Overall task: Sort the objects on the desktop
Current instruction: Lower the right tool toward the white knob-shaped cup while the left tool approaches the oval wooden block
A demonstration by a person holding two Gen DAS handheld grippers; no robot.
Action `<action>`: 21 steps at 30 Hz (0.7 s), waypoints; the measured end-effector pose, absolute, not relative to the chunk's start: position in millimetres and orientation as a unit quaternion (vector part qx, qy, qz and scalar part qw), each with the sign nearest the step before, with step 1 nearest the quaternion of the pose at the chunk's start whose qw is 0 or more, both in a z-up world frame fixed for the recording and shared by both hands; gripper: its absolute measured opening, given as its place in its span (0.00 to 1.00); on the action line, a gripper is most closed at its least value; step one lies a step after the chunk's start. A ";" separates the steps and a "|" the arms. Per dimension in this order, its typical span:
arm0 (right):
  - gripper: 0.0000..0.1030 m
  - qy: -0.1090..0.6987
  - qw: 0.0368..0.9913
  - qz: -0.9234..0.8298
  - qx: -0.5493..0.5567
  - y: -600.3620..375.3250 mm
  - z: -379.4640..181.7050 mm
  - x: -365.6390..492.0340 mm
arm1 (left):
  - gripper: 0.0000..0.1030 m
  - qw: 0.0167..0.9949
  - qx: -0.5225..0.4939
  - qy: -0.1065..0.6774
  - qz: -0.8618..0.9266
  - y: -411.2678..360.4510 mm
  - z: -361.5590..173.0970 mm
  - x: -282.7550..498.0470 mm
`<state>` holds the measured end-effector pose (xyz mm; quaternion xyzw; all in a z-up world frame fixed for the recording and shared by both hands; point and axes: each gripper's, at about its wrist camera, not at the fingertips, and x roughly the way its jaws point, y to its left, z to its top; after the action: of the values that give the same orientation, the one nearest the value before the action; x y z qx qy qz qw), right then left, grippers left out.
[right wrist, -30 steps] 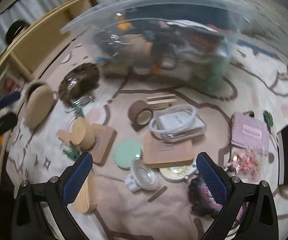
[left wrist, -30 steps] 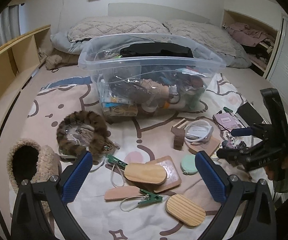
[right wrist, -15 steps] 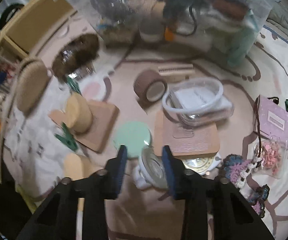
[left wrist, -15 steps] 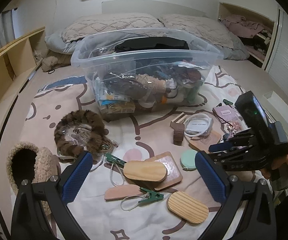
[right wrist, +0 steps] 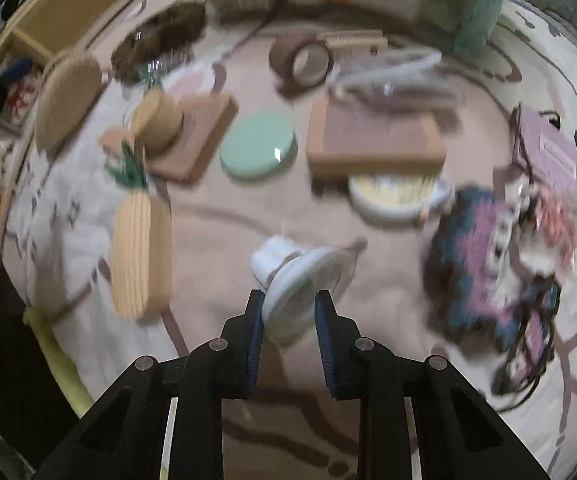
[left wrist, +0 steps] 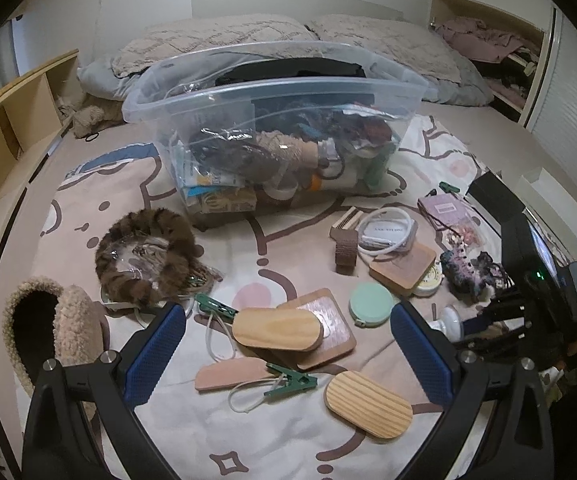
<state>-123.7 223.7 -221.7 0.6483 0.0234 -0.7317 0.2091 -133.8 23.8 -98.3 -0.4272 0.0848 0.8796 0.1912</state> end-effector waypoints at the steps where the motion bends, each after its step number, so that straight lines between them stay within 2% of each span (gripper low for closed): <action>1: 0.25 0.020 0.211 -0.728 0.652 223.9 -222.6 -121.0 | 1.00 0.192 -0.429 0.087 0.878 25.0 -99.4 -132.9; 8: 0.25 -0.008 0.211 -0.718 0.663 238.9 -213.7 -105.0 | 1.00 0.195 -0.443 0.105 0.869 36.7 -111.6 -126.7; 15: 0.25 -0.098 0.233 -0.763 0.595 258.4 -166.0 -119.4 | 1.00 0.205 -0.453 0.134 0.857 55.6 -127.7 -119.4; 21: 0.25 -0.128 0.259 -0.750 0.595 239.3 -175.0 -133.3 | 1.00 0.202 -0.458 0.140 0.854 66.0 -142.5 -112.9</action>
<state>-133.3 239.3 -175.0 0.5952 -0.1278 -0.7499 0.2588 -112.9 66.0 -142.5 -0.4581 0.1398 0.8543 0.2020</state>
